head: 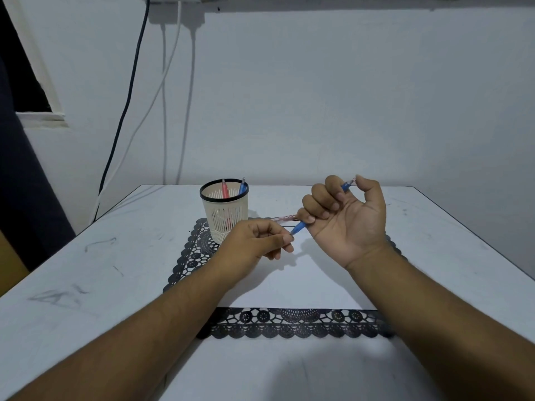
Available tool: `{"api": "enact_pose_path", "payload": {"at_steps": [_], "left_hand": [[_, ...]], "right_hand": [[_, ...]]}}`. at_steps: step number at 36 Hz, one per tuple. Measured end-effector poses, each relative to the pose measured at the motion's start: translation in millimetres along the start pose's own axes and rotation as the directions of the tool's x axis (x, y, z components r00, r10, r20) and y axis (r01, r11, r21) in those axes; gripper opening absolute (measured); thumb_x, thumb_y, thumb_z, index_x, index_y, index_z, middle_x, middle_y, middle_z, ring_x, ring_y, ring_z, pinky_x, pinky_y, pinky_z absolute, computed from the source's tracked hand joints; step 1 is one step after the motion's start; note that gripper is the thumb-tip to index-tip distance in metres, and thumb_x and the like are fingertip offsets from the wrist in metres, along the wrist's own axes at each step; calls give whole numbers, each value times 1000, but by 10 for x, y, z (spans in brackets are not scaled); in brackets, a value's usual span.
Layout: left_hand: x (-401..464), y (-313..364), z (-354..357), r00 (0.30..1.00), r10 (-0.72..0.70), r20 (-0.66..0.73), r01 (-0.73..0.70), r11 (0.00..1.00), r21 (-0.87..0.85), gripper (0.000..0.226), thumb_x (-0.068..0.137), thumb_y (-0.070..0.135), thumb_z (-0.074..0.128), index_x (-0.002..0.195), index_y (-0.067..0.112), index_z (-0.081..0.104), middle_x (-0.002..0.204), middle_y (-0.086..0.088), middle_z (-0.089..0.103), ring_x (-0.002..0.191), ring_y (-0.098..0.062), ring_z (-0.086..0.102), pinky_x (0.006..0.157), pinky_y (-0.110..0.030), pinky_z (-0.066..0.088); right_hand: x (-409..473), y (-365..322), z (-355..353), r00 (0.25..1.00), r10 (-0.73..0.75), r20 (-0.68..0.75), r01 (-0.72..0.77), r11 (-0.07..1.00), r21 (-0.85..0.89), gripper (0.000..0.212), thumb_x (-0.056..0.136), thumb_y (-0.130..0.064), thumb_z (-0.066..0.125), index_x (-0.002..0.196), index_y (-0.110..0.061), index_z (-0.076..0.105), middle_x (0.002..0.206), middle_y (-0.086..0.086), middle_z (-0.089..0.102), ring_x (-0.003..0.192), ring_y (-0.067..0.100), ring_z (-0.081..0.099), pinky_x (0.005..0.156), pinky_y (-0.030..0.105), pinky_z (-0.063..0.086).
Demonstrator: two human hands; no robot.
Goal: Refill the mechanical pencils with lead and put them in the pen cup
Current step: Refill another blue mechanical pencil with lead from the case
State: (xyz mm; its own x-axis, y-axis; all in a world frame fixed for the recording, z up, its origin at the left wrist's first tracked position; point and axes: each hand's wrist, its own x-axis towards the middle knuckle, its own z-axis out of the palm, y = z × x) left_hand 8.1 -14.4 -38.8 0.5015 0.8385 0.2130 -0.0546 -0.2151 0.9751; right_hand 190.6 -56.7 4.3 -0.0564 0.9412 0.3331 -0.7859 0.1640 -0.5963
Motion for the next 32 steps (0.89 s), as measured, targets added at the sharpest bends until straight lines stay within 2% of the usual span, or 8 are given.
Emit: {"api": "enact_pose_path", "payload": {"at_steps": [6,18,32], "left_hand": [[-20,26,10,1000,-6,-2,6,1000,-9,8,92,6,72,84,4,75,81,-13,74,62,-18,55,67,-27,47],[-21,44,19,1000,-4,5,4,1000,-4,17,91,5,73,77,15,77,79,-13,74,63,-18,56,69,-28,47],[-25,25,19,1000,-3,-8,3,1000,6,9,89,3,73,81,7,74,78,-13,73,62,-17,55,66,-26,47]], "right_hand": [[5,-23,-8,1000,-6,-9,6,1000,-6,29,84,-38,37,67,-20,23,65,-2,17,60,18,15,63,33,18],[-1,-32,-5,1000,11,17,-11,1000,-6,32,86,-42,36,68,-19,23,65,-2,17,60,17,15,63,34,18],[5,5,-35,1000,19,16,-20,1000,1,31,85,-41,37,66,-20,23,64,-2,17,59,17,15,63,34,17]]}}
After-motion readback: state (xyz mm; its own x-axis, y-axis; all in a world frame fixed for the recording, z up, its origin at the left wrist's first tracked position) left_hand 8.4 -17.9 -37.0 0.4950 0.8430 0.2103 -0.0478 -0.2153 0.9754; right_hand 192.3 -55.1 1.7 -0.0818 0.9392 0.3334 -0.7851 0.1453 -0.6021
